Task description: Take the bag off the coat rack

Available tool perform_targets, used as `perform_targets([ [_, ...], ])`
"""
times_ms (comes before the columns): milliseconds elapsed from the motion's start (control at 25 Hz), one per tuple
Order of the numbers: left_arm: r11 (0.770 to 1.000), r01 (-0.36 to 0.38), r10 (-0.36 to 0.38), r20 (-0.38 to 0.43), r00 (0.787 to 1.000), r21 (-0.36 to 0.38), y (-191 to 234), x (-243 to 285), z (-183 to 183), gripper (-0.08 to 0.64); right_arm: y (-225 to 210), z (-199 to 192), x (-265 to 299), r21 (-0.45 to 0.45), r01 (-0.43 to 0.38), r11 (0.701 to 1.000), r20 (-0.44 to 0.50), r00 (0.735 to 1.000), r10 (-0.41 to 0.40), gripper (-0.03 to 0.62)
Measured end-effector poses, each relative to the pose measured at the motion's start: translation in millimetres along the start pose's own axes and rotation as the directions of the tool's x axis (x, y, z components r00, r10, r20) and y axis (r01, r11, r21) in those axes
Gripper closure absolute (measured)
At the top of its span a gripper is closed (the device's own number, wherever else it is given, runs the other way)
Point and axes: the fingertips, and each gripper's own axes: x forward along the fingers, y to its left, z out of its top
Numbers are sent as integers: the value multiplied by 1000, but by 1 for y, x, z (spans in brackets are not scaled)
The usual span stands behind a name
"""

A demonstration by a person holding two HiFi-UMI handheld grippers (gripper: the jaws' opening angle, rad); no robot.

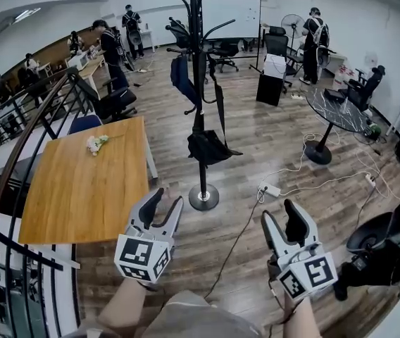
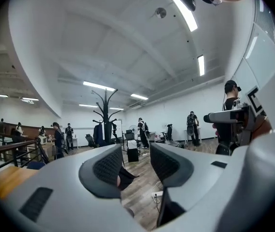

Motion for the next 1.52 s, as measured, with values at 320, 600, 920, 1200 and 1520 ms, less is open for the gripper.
perform_targets([
  [320, 999, -12, 12, 0, 1000, 31, 3, 15, 3, 359, -17, -8, 15, 27, 6, 1000, -13, 1000, -5, 359],
  [600, 999, -14, 15, -2, 1000, 39, 26, 66, -12, 360, -45, -31, 65, 24, 11, 1000, -31, 999, -10, 359],
  [920, 999, 24, -23, -14, 1000, 35, 68, 150, -15, 360, -76, -40, 156, 26, 20, 999, -63, 998, -18, 359],
  [1200, 998, 52, -52, -1, 999, 39, 123, 241, -5, 360, -105, -37, 257, -4, 28, 1000, -65, 998, -28, 359],
  [1520, 992, 112, -112, -6, 994, 62, 167, 344, -2, 360, -139, -40, 372, -52, 43, 998, -76, 996, -47, 359],
])
